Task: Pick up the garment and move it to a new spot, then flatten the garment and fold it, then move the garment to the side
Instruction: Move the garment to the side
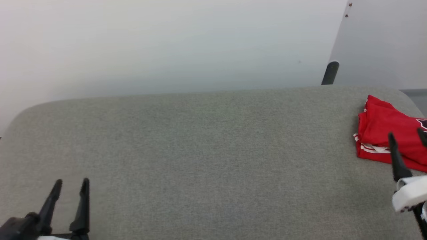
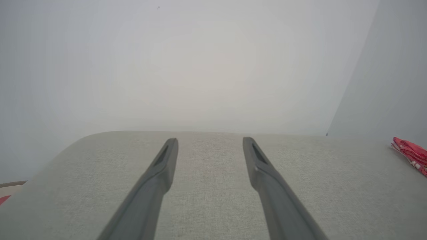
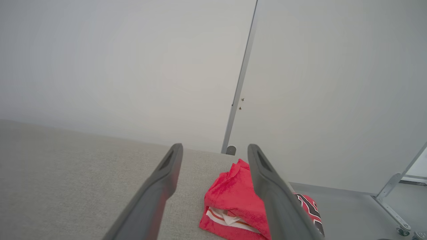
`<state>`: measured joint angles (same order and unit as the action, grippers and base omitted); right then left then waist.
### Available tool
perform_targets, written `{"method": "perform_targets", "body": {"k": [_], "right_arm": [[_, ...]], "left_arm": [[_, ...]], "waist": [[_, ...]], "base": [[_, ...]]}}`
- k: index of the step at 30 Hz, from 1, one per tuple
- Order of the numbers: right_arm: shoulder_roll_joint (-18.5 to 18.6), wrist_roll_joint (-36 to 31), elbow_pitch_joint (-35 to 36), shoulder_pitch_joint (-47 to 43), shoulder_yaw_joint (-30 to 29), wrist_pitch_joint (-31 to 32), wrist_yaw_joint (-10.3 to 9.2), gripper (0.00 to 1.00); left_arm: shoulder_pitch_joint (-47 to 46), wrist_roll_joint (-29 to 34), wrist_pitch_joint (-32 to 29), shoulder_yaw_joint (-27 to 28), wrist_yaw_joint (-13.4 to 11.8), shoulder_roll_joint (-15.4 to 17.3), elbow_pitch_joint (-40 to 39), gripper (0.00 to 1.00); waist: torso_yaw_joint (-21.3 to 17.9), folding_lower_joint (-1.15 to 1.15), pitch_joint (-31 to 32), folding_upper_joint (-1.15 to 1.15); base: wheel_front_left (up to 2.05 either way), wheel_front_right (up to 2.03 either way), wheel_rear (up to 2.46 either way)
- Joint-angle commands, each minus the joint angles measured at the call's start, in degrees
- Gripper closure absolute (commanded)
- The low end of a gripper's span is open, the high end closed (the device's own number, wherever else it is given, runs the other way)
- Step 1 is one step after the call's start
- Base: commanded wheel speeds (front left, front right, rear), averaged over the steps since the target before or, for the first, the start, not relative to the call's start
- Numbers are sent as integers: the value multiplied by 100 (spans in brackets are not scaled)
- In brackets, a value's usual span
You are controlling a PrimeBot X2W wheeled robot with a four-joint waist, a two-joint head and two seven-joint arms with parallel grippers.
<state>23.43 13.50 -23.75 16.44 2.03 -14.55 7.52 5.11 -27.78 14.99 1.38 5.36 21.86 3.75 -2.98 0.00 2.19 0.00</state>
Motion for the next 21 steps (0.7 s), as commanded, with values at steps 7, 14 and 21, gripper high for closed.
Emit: {"method": "perform_targets", "body": {"k": [7, 14, 21], "right_arm": [[-439, -258, 889, -866, -438, 29, -6, 0], [-775, -358, 1467, -1476, -715, 144, -6, 0], [-1090, -479, 1869, -1939, -870, 281, -6, 0]], "left_arm": [[342, 263, 17, 408, 28, -102, -169, 0], [569, 446, 17, 713, 92, -275, -219, 0], [683, 566, 17, 789, 165, -355, -266, 0]], "waist": [[210, 0, 168, 0], [281, 0, 193, 0], [336, 0, 177, 0]], "base": [[0, 0, 0], [0, 0, 0], [0, 0, 0]]}}
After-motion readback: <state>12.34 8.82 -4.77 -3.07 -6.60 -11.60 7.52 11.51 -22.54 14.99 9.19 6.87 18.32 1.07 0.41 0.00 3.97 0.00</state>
